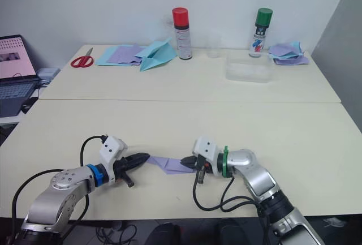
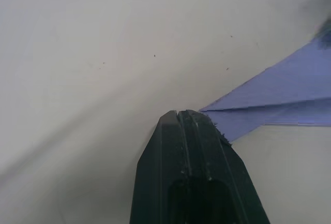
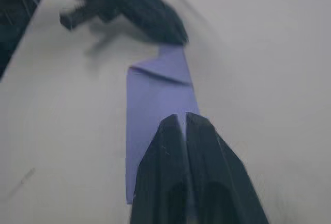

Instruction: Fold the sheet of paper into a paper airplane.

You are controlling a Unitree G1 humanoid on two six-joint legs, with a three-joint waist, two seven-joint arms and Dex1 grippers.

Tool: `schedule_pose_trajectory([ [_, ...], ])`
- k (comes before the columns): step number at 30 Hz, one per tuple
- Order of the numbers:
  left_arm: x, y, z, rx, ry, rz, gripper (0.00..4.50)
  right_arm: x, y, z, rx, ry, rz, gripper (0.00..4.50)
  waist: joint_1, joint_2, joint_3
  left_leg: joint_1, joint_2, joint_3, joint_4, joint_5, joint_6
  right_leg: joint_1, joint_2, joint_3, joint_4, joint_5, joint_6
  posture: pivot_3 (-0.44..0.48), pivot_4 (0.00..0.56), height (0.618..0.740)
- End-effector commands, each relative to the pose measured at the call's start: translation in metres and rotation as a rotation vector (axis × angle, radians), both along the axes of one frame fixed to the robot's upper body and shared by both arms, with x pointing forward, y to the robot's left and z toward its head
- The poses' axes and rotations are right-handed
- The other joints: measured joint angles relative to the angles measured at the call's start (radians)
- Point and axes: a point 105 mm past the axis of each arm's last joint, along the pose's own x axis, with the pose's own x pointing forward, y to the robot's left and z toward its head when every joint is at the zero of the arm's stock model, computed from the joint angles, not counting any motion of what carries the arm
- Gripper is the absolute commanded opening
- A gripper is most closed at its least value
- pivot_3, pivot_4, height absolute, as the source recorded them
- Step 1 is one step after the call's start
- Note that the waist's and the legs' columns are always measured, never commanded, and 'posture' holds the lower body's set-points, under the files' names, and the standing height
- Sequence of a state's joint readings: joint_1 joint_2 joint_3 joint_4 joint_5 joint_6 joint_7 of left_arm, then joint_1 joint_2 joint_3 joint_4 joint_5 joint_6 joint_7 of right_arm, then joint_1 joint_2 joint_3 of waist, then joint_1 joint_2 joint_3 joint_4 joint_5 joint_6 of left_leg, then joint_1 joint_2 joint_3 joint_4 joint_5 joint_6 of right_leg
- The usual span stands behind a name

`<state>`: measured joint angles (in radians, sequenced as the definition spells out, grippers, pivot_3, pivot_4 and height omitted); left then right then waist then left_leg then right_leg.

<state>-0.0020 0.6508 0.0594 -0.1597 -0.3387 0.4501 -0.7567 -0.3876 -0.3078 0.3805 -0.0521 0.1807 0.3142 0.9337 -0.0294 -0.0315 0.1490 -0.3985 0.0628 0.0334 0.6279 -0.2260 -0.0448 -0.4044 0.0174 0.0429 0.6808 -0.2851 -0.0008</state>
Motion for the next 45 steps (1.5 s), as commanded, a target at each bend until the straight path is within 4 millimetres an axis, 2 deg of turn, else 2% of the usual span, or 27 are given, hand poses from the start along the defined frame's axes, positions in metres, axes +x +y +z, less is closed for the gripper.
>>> schedule_pose_trajectory([
  [1, -0.002, 0.0, 0.002, -0.017, 0.01, -0.007, 0.0, -0.003, -0.007, 0.049, 0.101, -0.156, 0.056, 1.62, 0.0, 0.0, 0.0, 0.0, 0.0, 0.0, 0.0, 0.0, 0.0, 0.0, 0.0, 0.0, 0.0, 0.0, 0.0, 0.0, 0.15, 0.74],
  [5, -0.003, 0.007, 0.026, -0.026, -0.048, -0.029, 0.0, -0.021, -0.015, 0.063, 0.098, -0.232, 0.168, 3.06, -0.001, -0.003, 0.004, -0.001, 0.0, 0.0, 0.0, 0.0, 0.0, -0.001, 0.0, -0.001, -0.001, 0.0, 0.0, 0.0, 0.15, 0.74],
  [10, -0.012, 0.01, 0.049, 0.017, -0.105, -0.104, 0.0, -0.043, -0.022, 0.055, 0.034, -0.337, 0.298, 3.06, -0.001, -0.004, 0.007, -0.002, 0.001, -0.001, -0.002, 0.0, 0.0, -0.002, 0.0, -0.002, -0.001, -0.002, -0.001, 0.0, 0.15, 0.74],
  [14, -0.033, 0.007, 0.062, 0.093, -0.17, -0.227, 0.0, -0.046, -0.021, 0.031, -0.059, -0.408, 0.351, 3.06, -0.006, -0.005, 0.01, -0.002, 0.001, 0.0, -0.002, 0.0, 0.0, -0.002, 0.0, -0.001, -0.001, -0.002, -0.001, 0.0, 0.15, 0.74],
  [18, -0.051, -0.003, 0.06, 0.11, -0.176, -0.299, 0.0, -0.033, -0.014, 0.012, -0.128, -0.388, 0.296, 3.06, -0.002, -0.004, 0.012, -0.002, 0.001, 0.0, -0.002, 0.0, 0.0, -0.002, 0.0, -0.001, 0.0, -0.003, -0.002, 0.0, 0.15, 0.74],
  [22, -0.058, -0.009, 0.058, 0.095, -0.176, -0.309, 0.0, -0.021, -0.006, 0.003, -0.157, -0.367, 0.237, 3.06, -0.002, -0.004, 0.013, -0.001, 0.001, 0.0, -0.001, 0.0, 0.0, -0.002, 0.0, -0.001, 0.0, -0.003, -0.002, 0.0, 0.15, 0.74],
  [26, -0.063, -0.015, 0.053, 0.089, -0.168, -0.31, 0.0, -0.006, 0.001, 0.003, -0.145, -0.313, 0.137, 3.06, -0.002, -0.004, 0.014, -0.002, 0.001, 0.0, -0.001, 0.0, 0.0, -0.002, 0.0, -0.001, 0.0, -0.003, -0.002, 0.0, 0.15, 0.74],
  [32, -0.061, -0.019, 0.056, 0.07, -0.182, -0.298, 0.0, 0.002, 0.005, 0.005, -0.11, -0.209, 0.066, 3.06, -0.002, -0.005, 0.015, -0.002, 0.001, 0.0, -0.001, 0.0, 0.0, -0.002, 0.0, -0.001, 0.0, -0.003, -0.002, 0.0, 0.15, 0.74],
  [37, -0.063, -0.02, 0.061, 0.063, -0.187, -0.3, 0.0, 0.005, 0.01, 0.009, -0.04, -0.053, 0.012, 3.06, -0.002, -0.005, 0.015, -0.002, 0.001, 0.0, -0.001, 0.0, 0.0, -0.002, 0.0, -0.001, 0.0, -0.003, -0.002, 0.0, 0.15, 0.74],
  [41, -0.063, -0.02, 0.062, 0.062, -0.188, -0.298, 0.0, 0.005, 0.012, 0.013, -0.019, 0.005, 0.019, 3.06, -0.002, -0.005, 0.015, -0.002, 0.001, 0.0, -0.001, 0.0, 0.0, -0.002, 0.0, -0.001, 0.0, -0.002, -0.002, 0.0, 0.15, 0.74],
  [45, -0.064, -0.02, 0.063, 0.06, -0.187, -0.296, 0.0, -0.007, 0.01, 0.026, 0.032, 0.047, 0.1, 3.06, -0.002, -0.005, 0.015, -0.002, 0.001, 0.0, -0.001, 0.0, 0.0, -0.002, 0.0, -0.001, 0.0, -0.003, -0.002, 0.0, 0.15, 0.74],
])
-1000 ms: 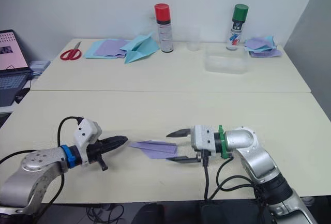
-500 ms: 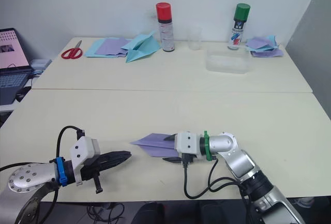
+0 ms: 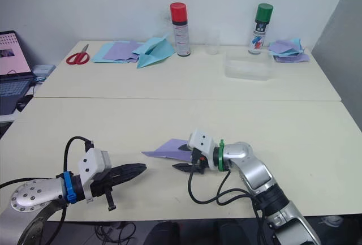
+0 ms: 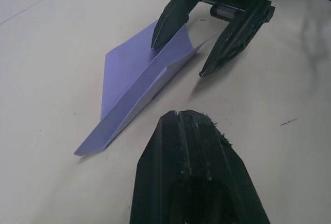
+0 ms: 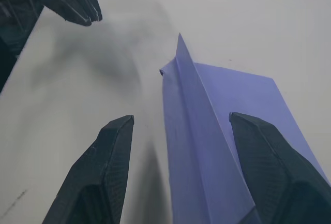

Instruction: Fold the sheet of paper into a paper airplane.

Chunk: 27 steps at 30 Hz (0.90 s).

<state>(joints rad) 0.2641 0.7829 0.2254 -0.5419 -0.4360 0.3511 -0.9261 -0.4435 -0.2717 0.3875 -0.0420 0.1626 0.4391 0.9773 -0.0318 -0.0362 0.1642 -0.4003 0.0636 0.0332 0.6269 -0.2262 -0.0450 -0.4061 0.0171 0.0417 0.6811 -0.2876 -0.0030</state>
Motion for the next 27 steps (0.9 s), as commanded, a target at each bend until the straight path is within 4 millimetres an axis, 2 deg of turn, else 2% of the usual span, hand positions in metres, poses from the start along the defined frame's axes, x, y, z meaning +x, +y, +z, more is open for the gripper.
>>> schedule_pose_trajectory([
  [1, -0.002, -0.001, 0.01, -0.001, -0.032, -0.008, 0.0, -0.008, -0.001, 0.031, 0.094, -0.017, 0.067, 3.06, 0.0, 0.0, 0.0, 0.0, 0.0, 0.0, 0.0, 0.0, 0.0, 0.0, 0.0, 0.0, 0.0, 0.0, 0.0, 0.0, 0.15, 0.74],
  [6, -0.001, 0.001, 0.012, 0.0, -0.036, -0.005, 0.0, 0.005, 0.0, 0.062, 0.199, 0.001, 0.025, 3.06, -0.002, 0.0, 0.0, 0.0, 0.0, 0.0, 0.0, 0.0, 0.0, 0.0, 0.0, 0.0, 0.001, 0.0, 0.0, 0.0, 0.15, 0.74],
  [8, -0.001, 0.0, 0.014, -0.001, -0.043, -0.013, 0.0, 0.015, 0.002, 0.063, 0.174, -0.032, 0.0, 2.89, -0.002, 0.0, 0.0, 0.0, 0.0, 0.0, 0.0, 0.0, 0.0, 0.0, 0.0, 0.0, 0.001, 0.0, 0.0, 0.0, 0.15, 0.74],
  [10, 0.0, -0.001, 0.017, -0.005, -0.06, -0.02, 0.0, 0.021, 0.005, 0.054, 0.108, -0.052, -0.008, 2.54, -0.001, 0.0, 0.0, 0.0, 0.0, -0.001, 0.0, 0.0, 0.0, 0.0, 0.001, -0.001, 0.001, 0.0, 0.0, 0.0, 0.15, 0.74],
  [12, 0.003, 0.0, 0.023, -0.017, -0.085, -0.016, 0.0, 0.023, 0.009, 0.043, 0.047, -0.052, 0.001, 1.83, -0.001, 0.0, 0.0, 0.0, 0.0, 0.0, 0.0, 0.0, 0.0, 0.0, 0.001, 0.0, 0.001, 0.0, 0.0, 0.0, 0.15, 0.74],
  [18, 0.007, 0.003, 0.03, -0.015, -0.11, -0.004, 0.0, 0.041, 0.014, 0.03, 0.005, -0.025, -0.061, 1.83, -0.001, 0.0, 0.0, 0.0, 0.0, 0.0, 0.0, 0.0, 0.0, 0.0, 0.0, 0.0, 0.0, 0.0, 0.0, 0.0, 0.15, 0.74],
  [25, 0.004, 0.002, 0.03, -0.016, -0.109, -0.004, 0.0, 0.033, 0.012, 0.012, -0.077, 0.02, 0.01, 1.83, -0.001, 0.0, 0.0, 0.0, 0.0, 0.0, 0.0, 0.0, 0.0, 0.0, 0.0, 0.0, 0.0, 0.0, 0.0, 0.0, 0.15, 0.74],
  [27, 0.004, 0.004, 0.031, -0.014, -0.11, -0.001, 0.0, 0.034, 0.015, 0.016, -0.018, 0.101, -0.016, 1.83, -0.001, 0.0, 0.0, 0.0, 0.0, 0.0, 0.0, 0.0, 0.0, 0.0, 0.0, 0.0, 0.001, 0.0, 0.0, 0.0, 0.15, 0.74],
])
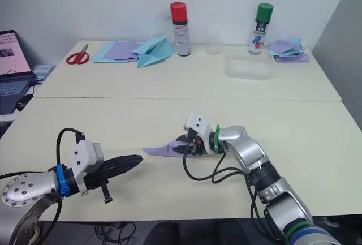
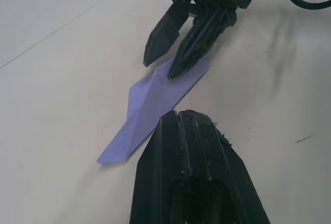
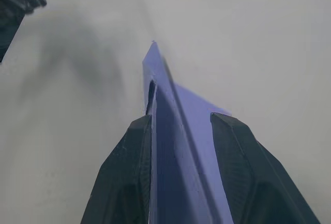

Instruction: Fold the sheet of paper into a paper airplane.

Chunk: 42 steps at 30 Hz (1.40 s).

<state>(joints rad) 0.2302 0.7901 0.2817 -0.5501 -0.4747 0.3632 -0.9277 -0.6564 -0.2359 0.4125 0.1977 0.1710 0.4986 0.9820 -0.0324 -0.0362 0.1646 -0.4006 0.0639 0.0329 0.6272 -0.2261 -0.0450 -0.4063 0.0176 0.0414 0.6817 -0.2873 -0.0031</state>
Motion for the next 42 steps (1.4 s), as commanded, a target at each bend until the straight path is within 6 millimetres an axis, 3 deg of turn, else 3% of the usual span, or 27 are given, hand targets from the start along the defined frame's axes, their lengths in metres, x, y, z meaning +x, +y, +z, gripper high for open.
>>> schedule_pose_trajectory([
  [1, -0.003, 0.0, 0.013, 0.005, -0.051, -0.012, 0.0, 0.0, 0.005, 0.017, 0.093, 0.06, -0.007, 1.83, 0.0, 0.0, 0.0, 0.0, 0.0, 0.0, 0.0, 0.0, 0.0, 0.0, 0.0, 0.0, 0.0, 0.0, 0.0, 0.0, 0.15, 0.74],
  [8, -0.004, 0.003, 0.013, 0.012, -0.047, -0.009, 0.0, -0.021, -0.005, 0.049, 0.168, 0.107, 0.144, 1.83, 0.001, 0.0, 0.0, 0.0, 0.0, 0.0, 0.0, 0.0, 0.0, 0.0, 0.0, 0.0, 0.0, 0.0, 0.0, 0.0, 0.15, 0.74],
  [11, -0.002, 0.004, 0.014, 0.013, -0.051, -0.009, 0.0, -0.016, -0.003, 0.056, 0.184, 0.11, 0.118, 1.83, 0.0, 0.0, 0.0, 0.0, 0.0, 0.0, 0.0, 0.0, 0.0, 0.0, 0.0, 0.0, 0.0, 0.0, 0.0, 0.0, 0.15, 0.74],
  [15, 0.0, 0.003, 0.018, 0.01, -0.063, -0.018, 0.0, 0.009, 0.002, 0.044, 0.137, 0.049, -0.014, 1.83, -0.002, 0.0, 0.0, 0.001, 0.0, 0.0, 0.0, 0.0, 0.0, 0.0, 0.001, -0.001, 0.001, 0.0, 0.0, 0.0, 0.15, 0.74],
  [20, 0.004, 0.005, 0.028, -0.038, -0.069, 0.001, 0.0, 0.018, 0.004, 0.027, 0.093, 0.041, -0.042, 1.83, -0.001, 0.0, 0.0, 0.0, 0.0, 0.0, 0.0, 0.0, 0.0, 0.0, 0.001, 0.0, 0.0, 0.0, 0.0, 0.0, 0.15, 0.74],
  [29, 0.006, 0.012, 0.046, -0.058, 0.057, -0.011, 0.0, -0.001, 0.007, -0.001, -0.002, 0.071, 0.058, 1.83, -0.001, 0.0, 0.0, 0.0, 0.0, -0.001, 0.0, 0.0, 0.0, 0.0, 0.001, -0.001, 0.001, 0.0, 0.0, 0.0, 0.15, 0.74],
  [39, 0.007, 0.018, 0.048, -0.03, 0.071, -0.001, 0.0, -0.003, 0.013, -0.008, -0.015, 0.012, 0.055, 1.83, -0.001, 0.0, 0.001, 0.0, 0.0, -0.001, 0.0, 0.0, 0.0, 0.0, 0.001, -0.001, 0.001, 0.0, 0.0, 0.0, 0.15, 0.74],
  [42, 0.007, 0.016, 0.048, -0.035, 0.069, -0.002, 0.0, -0.003, 0.012, -0.008, -0.023, -0.041, 0.067, 1.22, -0.001, 0.0, 0.001, 0.0, 0.0, 0.0, 0.0, 0.0, 0.0, 0.0, 0.001, 0.0, 0.001, 0.0, 0.0, 0.0, 0.15, 0.74],
])
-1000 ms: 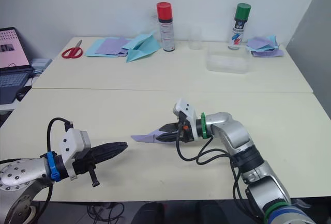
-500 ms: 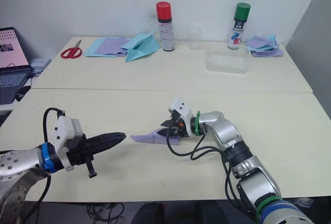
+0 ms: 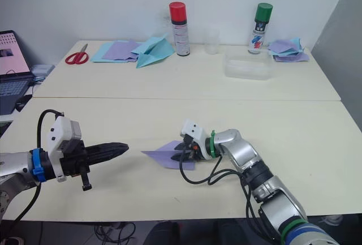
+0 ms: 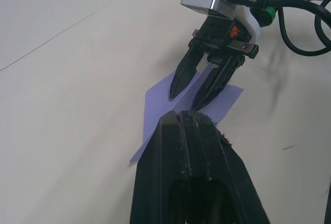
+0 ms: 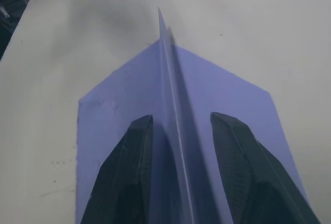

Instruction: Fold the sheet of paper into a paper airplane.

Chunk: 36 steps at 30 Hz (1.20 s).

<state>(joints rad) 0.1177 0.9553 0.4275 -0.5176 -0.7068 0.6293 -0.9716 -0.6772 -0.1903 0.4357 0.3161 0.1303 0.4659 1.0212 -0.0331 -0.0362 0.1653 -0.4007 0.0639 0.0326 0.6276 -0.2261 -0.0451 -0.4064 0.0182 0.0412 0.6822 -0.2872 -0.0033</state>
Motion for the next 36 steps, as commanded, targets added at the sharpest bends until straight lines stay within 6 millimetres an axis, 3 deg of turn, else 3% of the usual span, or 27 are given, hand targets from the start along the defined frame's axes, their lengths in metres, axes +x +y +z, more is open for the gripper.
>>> schedule_pose_trajectory([
  [1, -0.002, -0.005, 0.01, -0.001, -0.04, -0.019, 0.0, -0.002, 0.003, 0.011, 0.015, -0.113, 0.043, 0.83, 0.0, 0.0, 0.0, 0.0, 0.0, 0.0, 0.0, 0.0, 0.0, 0.0, 0.0, 0.0, 0.0, 0.0, 0.0, 0.0, 0.15, 0.74],
  [3, -0.001, -0.004, 0.01, -0.001, -0.04, -0.017, 0.0, -0.004, 0.002, 0.011, 0.014, -0.132, 0.053, 0.12, 0.0, 0.0, 0.0, 0.0, 0.0, 0.0, 0.0, 0.0, 0.0, 0.0, 0.0, 0.0, 0.0, 0.0, 0.0, 0.0, 0.15, 0.74],
  [4, -0.001, -0.004, 0.01, -0.001, -0.041, -0.015, 0.0, -0.006, 0.002, 0.011, 0.014, -0.142, 0.063, 0.02, 0.0, 0.0, 0.0, 0.0, 0.0, 0.0, 0.0, 0.0, 0.0, 0.0, 0.0, 0.0, 0.0, 0.0, 0.0, 0.0, 0.15, 0.74],
  [10, 0.0, -0.002, 0.012, 0.005, -0.048, -0.007, 0.0, -0.01, 0.0, 0.016, 0.051, -0.145, 0.047, 0.02, 0.0, 0.0, 0.0, 0.0, 0.0, 0.0, 0.0, 0.0, 0.0, 0.0, 0.0, 0.0, 0.0, 0.0, 0.0, 0.0, 0.15, 0.74],
  [15, 0.002, -0.002, 0.015, 0.008, -0.061, 0.0, 0.0, 0.001, -0.015, 0.04, 0.113, -0.152, -0.075, 0.02, 0.001, 0.0, 0.0, 0.0, 0.0, 0.0, 0.0, 0.0, 0.0, 0.0, 0.0, 0.0, 0.0, 0.0, 0.0, 0.0, 0.15, 0.74],
  [19, 0.005, -0.008, 0.019, -0.001, -0.082, -0.014, 0.0, 0.013, -0.049, 0.062, 0.12, -0.186, -0.269, 0.02, 0.005, 0.0, 0.0, 0.0, 0.0, 0.0, 0.0, 0.0, 0.0, 0.0, -0.001, 0.0, 0.0, 0.0, 0.0, 0.0, 0.15, 0.74],
  [21, 0.004, -0.019, 0.026, -0.01, -0.09, -0.069, 0.0, 0.022, -0.075, 0.071, 0.104, -0.208, -0.414, 0.02, 0.007, -0.001, 0.0, 0.0, -0.001, 0.0, 0.0, 0.0, 0.0, 0.0, -0.001, 0.0, 0.0, 0.0, 0.0, 0.0, 0.15, 0.74],
  [26, 0.015, -0.03, 0.046, 0.026, -0.115, -0.159, 0.0, 0.033, -0.132, 0.079, 0.049, -0.221, -0.68, 0.02, 0.005, -0.001, 0.001, 0.0, -0.001, 0.0, 0.0, 0.0, 0.0, 0.0, -0.001, 0.0, 0.0, 0.0, 0.0, 0.0, 0.15, 0.74],
  [30, 0.028, -0.042, 0.063, 0.079, -0.128, -0.256, 0.0, 0.037, -0.172, 0.074, 0.029, -0.184, -0.894, 0.02, 0.004, -0.001, 0.001, 0.0, -0.003, 0.001, 0.001, 0.0, 0.0, 0.0, 0.002, 0.0, 0.0, 0.0, 0.001, 0.0, 0.15, 0.74],
  [36, 0.058, -0.075, 0.082, 0.074, -0.212, -0.331, 0.0, 0.035, -0.204, 0.05, 0.01, -0.155, -1.148, 0.02, 0.002, -0.001, 0.002, -0.001, -0.003, 0.001, 0.001, 0.0, 0.0, 0.0, 0.01, 0.001, 0.0, 0.0, 0.001, 0.0, 0.15, 0.74],
])
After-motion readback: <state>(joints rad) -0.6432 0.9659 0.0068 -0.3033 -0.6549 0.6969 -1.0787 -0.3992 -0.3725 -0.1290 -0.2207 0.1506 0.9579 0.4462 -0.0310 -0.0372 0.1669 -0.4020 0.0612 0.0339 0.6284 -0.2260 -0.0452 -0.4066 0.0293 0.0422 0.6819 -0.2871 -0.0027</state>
